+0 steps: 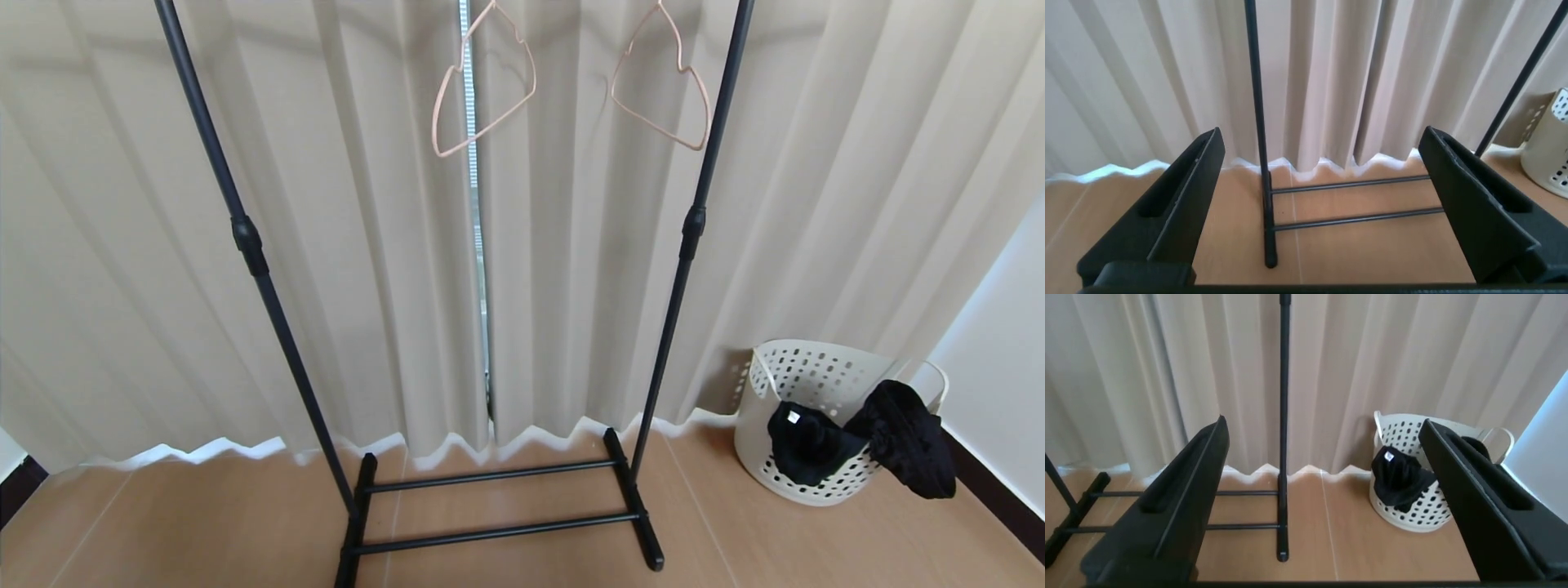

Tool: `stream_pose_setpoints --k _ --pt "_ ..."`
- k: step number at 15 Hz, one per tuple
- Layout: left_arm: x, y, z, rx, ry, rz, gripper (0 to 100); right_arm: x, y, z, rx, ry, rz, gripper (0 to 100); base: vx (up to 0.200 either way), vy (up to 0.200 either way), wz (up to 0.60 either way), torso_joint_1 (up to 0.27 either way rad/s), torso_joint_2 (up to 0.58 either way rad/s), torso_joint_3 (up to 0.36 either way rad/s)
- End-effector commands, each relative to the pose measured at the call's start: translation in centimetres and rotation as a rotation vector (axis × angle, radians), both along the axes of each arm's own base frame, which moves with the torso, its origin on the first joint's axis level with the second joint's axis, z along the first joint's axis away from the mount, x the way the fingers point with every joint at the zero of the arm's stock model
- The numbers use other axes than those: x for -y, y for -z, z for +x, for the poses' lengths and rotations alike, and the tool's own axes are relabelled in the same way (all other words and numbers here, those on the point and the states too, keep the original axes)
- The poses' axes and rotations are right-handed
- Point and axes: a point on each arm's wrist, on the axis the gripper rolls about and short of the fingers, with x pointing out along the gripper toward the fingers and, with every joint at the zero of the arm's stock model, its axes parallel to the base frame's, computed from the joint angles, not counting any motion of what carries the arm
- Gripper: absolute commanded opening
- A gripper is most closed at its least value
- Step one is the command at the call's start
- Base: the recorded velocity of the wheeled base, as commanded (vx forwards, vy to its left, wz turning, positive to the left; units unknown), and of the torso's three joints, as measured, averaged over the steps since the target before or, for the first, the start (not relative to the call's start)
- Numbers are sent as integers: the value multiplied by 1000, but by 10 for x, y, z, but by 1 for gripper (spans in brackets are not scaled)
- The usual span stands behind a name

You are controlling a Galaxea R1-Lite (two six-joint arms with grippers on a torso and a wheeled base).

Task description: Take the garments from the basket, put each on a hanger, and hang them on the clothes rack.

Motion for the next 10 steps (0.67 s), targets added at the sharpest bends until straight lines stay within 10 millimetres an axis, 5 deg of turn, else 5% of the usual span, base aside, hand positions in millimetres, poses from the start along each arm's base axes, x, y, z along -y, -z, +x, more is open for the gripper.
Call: stream_pose_setpoints --k 1,5,10 --pt "0 0 0 2 0 1 100 0 0 0 0 0 0 100 0 0 0 -36 305 242" --pt "0 0 0 2 0 0 100 0 0 0 0 -2 0 100 0 0 0 -10 77 70" --pt "0 0 0 1 1 1 100 0 0 0 0 0 0 100 0 0 -480 -1 7 6"
